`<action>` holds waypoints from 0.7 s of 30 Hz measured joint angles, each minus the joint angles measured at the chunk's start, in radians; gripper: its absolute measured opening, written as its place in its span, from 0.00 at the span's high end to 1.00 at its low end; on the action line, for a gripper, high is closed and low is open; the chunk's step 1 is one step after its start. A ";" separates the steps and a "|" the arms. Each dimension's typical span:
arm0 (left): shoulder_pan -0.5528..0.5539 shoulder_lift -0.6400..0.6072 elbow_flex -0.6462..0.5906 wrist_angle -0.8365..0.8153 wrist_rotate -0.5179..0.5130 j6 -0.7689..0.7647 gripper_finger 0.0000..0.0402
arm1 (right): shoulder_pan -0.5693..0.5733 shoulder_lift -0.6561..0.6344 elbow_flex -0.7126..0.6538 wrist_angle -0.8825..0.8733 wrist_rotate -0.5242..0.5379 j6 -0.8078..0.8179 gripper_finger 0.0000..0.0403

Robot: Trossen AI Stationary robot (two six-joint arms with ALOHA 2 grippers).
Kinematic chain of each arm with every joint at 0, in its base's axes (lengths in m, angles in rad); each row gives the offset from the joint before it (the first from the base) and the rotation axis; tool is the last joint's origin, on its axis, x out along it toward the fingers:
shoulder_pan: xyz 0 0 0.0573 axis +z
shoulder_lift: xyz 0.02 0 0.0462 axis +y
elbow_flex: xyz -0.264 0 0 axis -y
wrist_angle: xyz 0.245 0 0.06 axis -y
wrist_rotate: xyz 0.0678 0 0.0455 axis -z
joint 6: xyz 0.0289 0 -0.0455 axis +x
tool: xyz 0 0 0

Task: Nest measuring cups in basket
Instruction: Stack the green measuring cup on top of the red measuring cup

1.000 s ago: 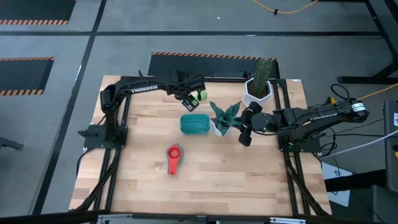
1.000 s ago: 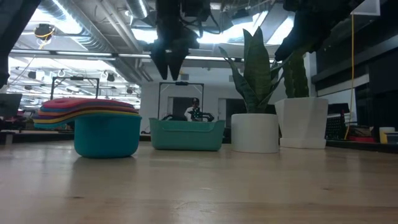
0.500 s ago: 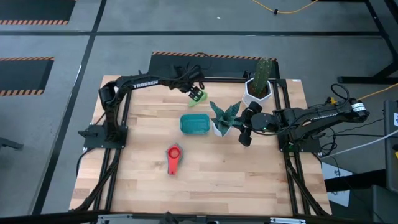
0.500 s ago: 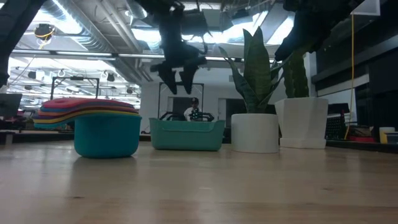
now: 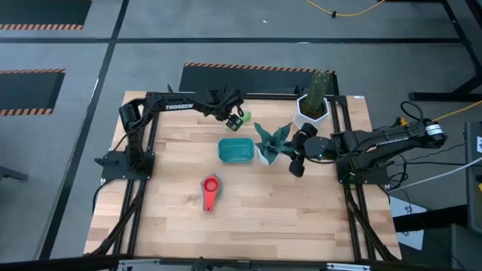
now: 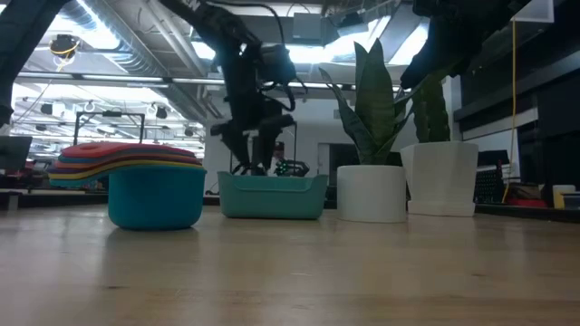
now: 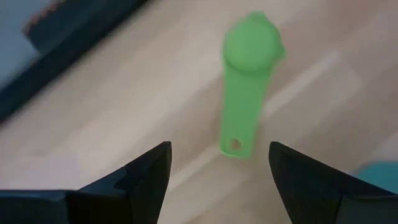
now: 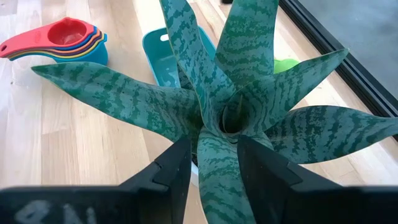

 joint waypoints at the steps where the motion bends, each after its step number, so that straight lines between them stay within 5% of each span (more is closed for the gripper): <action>1: 0.001 0.000 -0.019 0.016 0.027 0.000 0.35 | 0.000 0.000 0.000 0.000 0.000 -0.001 0.66; 21: 0.030 0.000 -0.233 0.407 0.077 0.008 0.34 | -0.001 0.000 0.000 0.007 0.000 -0.004 0.66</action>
